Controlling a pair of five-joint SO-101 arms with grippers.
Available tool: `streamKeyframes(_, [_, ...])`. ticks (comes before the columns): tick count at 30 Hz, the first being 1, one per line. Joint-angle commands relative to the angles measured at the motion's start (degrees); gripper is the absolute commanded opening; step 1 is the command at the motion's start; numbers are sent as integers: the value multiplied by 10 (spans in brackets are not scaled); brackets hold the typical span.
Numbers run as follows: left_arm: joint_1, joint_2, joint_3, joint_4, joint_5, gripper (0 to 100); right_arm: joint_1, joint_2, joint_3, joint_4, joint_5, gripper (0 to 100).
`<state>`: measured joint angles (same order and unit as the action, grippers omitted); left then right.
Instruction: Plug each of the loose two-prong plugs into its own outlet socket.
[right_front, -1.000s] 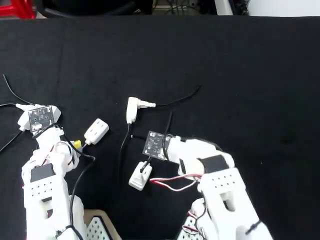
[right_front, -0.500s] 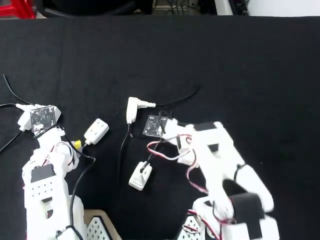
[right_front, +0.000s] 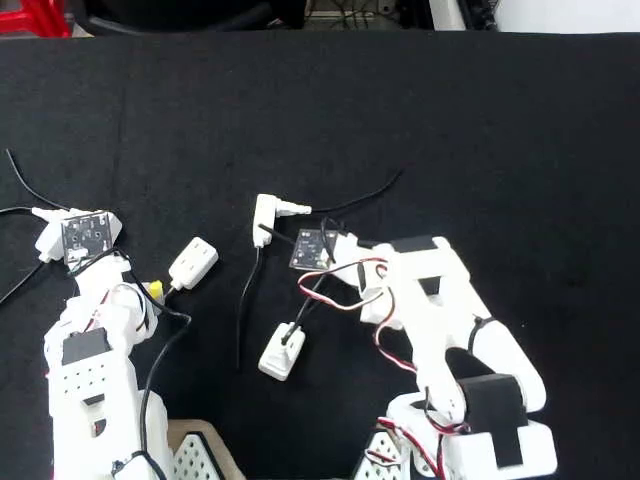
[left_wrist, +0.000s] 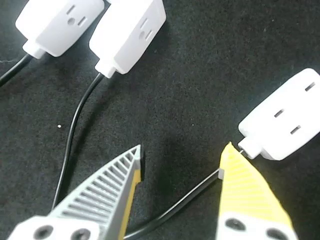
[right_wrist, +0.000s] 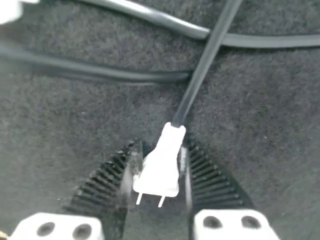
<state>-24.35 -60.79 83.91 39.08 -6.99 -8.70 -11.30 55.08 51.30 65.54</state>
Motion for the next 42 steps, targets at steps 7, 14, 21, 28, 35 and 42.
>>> streamKeyframes(7, [-4, -7, -2, -11, -3, 249, 16, 12, -35, -1, -18, 11])
streamKeyframes(14, [-4, -7, -2, -11, -3, 249, 14, 5, -85, 46, -64, 11])
streamKeyframes(21, [-4, -7, -2, -11, -3, 249, 13, -103, -128, 123, -125, 11])
streamKeyframes(28, [-4, -7, -2, -11, -3, 249, -30, -271, -128, 122, -298, 11])
streamKeyframes(35, [-3, -7, -2, -11, -3, 249, -104, -458, -129, 88, -495, 11])
streamKeyframes(42, [-2, -7, -2, -5, -3, 249, -178, -582, -81, -9, -619, 11])
